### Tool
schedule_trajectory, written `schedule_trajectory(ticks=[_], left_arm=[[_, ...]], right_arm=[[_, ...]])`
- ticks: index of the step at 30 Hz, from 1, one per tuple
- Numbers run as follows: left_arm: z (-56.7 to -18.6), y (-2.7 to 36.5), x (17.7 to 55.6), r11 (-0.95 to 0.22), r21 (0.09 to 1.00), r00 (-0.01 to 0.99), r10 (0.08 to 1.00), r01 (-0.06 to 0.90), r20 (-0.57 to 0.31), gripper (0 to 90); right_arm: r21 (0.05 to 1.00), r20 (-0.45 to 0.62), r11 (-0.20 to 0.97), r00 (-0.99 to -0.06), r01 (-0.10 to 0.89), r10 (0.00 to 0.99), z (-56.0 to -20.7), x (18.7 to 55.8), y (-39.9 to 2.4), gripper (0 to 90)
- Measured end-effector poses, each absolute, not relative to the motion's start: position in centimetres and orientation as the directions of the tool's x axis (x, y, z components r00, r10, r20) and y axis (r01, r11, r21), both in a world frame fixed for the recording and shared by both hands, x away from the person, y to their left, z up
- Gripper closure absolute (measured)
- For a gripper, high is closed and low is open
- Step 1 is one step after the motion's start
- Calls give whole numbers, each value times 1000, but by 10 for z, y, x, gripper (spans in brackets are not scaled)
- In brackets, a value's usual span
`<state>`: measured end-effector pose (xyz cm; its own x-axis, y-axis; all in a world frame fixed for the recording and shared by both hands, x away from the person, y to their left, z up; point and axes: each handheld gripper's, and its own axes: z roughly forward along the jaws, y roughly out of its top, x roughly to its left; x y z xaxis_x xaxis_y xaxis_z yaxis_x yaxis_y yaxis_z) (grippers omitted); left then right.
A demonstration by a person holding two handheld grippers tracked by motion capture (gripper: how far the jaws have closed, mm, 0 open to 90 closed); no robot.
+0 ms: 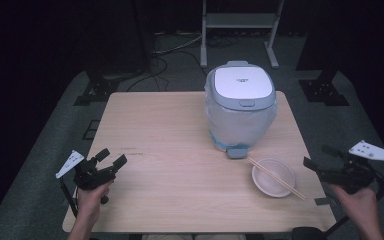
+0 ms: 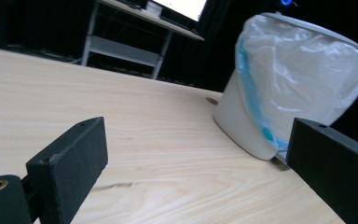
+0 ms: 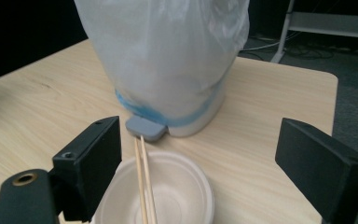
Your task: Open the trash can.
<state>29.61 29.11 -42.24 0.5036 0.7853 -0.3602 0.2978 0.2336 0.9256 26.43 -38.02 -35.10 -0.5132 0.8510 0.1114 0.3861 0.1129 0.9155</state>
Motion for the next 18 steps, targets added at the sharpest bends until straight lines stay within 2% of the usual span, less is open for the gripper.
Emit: schedule_trajectory(ticks=[7,13,17,18], left_arm=[[-402,263,315,200,931,569,745,306,-347,45],[-374,206,351,140,938,668,668,319,-327,45],[-361,179,366,110,943,709,634,314,-310,46],[-351,161,375,93,947,735,609,307,-298,46]], right_arm=[[909,149,102,-544,404,826,-318,301,-369,129],[898,211,63,-552,435,806,-297,339,-358,129],[892,208,73,-549,446,810,-289,357,-350,129],[894,203,79,-554,442,808,-283,366,-345,129]])
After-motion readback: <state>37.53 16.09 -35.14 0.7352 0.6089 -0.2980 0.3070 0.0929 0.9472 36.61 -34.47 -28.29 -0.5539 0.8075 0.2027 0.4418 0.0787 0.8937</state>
